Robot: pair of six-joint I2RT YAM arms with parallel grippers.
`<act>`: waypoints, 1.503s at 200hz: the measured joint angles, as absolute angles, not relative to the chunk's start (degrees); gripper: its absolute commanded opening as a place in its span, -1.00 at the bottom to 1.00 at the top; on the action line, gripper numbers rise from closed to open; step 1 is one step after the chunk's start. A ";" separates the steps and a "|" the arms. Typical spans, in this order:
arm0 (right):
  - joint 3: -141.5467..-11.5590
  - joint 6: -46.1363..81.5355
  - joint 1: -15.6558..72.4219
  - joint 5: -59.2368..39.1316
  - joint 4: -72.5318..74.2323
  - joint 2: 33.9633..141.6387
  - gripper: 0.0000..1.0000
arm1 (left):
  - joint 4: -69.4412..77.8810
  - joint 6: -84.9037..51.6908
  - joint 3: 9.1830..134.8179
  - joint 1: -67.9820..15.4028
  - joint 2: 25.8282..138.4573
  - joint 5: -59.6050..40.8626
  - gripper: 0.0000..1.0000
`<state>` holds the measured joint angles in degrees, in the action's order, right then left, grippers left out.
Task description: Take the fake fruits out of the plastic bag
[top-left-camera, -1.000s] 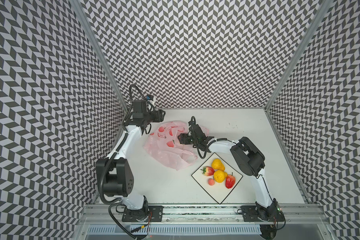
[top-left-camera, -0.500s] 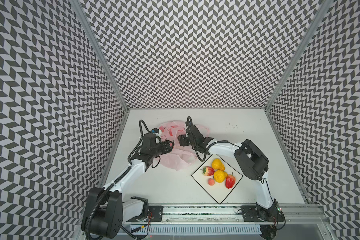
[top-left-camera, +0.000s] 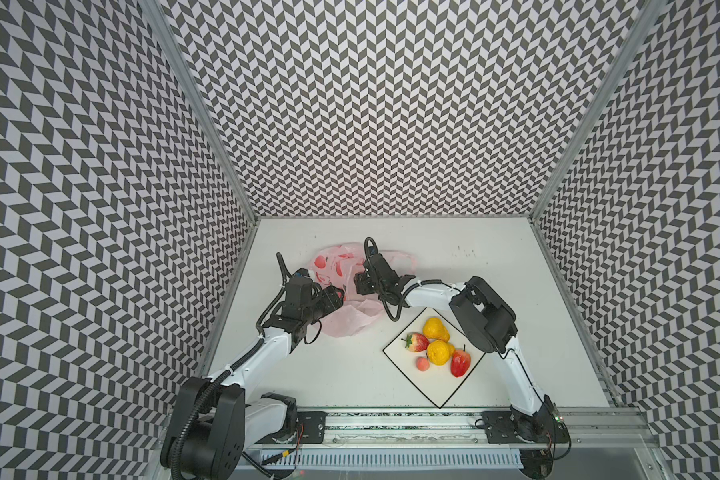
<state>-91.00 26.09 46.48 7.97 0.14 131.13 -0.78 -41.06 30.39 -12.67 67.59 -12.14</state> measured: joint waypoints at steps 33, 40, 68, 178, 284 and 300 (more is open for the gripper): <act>-92.66 26.04 46.96 8.54 -1.08 132.20 0.06 | 0.86 -41.71 29.63 -12.69 68.10 -11.57 0.42; -92.84 26.02 47.03 8.64 -1.26 132.18 0.05 | 1.45 -41.71 29.63 -12.69 68.53 -11.29 0.42; -92.68 25.96 47.20 8.82 -1.69 131.41 0.05 | 3.68 -41.67 29.63 -12.67 71.48 -10.04 0.37; -78.87 26.00 47.22 0.08 3.38 104.36 0.05 | 11.88 -41.65 30.13 -8.03 85.45 -9.45 0.27; -39.59 30.72 63.51 18.50 -12.80 61.21 0.06 | 13.65 -37.76 36.82 -4.84 90.70 -11.70 0.45; -35.57 35.31 68.20 22.35 -17.26 56.75 0.06 | 13.61 -36.82 36.82 -4.86 88.25 -12.29 0.55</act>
<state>-35.57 35.31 68.20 22.35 -17.26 56.75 13.61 -36.82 36.82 -4.86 88.25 -12.29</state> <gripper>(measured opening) 0.529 0.741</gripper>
